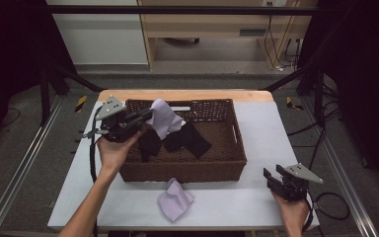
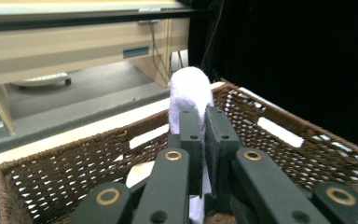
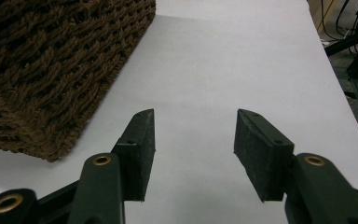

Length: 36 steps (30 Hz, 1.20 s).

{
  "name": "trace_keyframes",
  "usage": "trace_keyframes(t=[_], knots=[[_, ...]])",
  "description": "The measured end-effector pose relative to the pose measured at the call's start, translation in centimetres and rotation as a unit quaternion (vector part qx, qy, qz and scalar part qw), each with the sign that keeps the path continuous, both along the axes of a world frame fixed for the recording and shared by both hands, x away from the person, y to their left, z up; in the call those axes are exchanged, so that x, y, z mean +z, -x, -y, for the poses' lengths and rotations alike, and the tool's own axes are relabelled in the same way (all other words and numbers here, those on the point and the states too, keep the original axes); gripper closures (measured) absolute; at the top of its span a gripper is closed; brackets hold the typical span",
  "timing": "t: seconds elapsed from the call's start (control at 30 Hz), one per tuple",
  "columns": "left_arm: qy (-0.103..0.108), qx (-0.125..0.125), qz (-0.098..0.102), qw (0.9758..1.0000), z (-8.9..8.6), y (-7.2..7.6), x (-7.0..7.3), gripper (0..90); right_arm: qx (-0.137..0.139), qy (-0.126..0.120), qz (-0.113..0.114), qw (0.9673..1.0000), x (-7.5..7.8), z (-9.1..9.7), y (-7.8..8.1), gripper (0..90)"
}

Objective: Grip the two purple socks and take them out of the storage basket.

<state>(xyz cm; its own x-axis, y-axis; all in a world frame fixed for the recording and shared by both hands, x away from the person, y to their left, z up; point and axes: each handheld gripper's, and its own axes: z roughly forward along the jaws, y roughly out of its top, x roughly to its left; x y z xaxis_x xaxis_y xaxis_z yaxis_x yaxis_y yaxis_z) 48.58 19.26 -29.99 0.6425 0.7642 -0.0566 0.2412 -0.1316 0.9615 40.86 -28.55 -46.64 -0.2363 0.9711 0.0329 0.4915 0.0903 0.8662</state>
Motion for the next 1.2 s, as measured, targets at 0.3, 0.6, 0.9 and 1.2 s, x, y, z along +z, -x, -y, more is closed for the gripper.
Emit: trace_keyframes(t=[0.3, 0.6, 0.9, 1.2], knots=[[0.011, -0.022, 0.031, 0.9992, -0.9, 3.5, 2.0, 85.5, -0.002, -0.001, 0.003, 1.0000, 0.1, 0.1, 0.1, 48.4], [0.026, -0.042, 0.054, 0.9974, -2.3, 6.5, 3.1, 85.5, -0.002, -0.001, 0.005, 1.0000, 0.2, 0.0, 0.2, 48.4], [0.032, -0.060, 0.060, 0.9959, -3.6, 9.5, 3.1, 85.5, -0.002, -0.002, 0.007, 1.0000, 0.2, 0.1, 0.3, 48.5], [0.023, -0.070, 0.052, 0.9959, -5.0, 12.2, 1.1, 85.4, -0.001, -0.001, 0.009, 1.0000, 0.3, -0.1, 0.4, 48.6]])
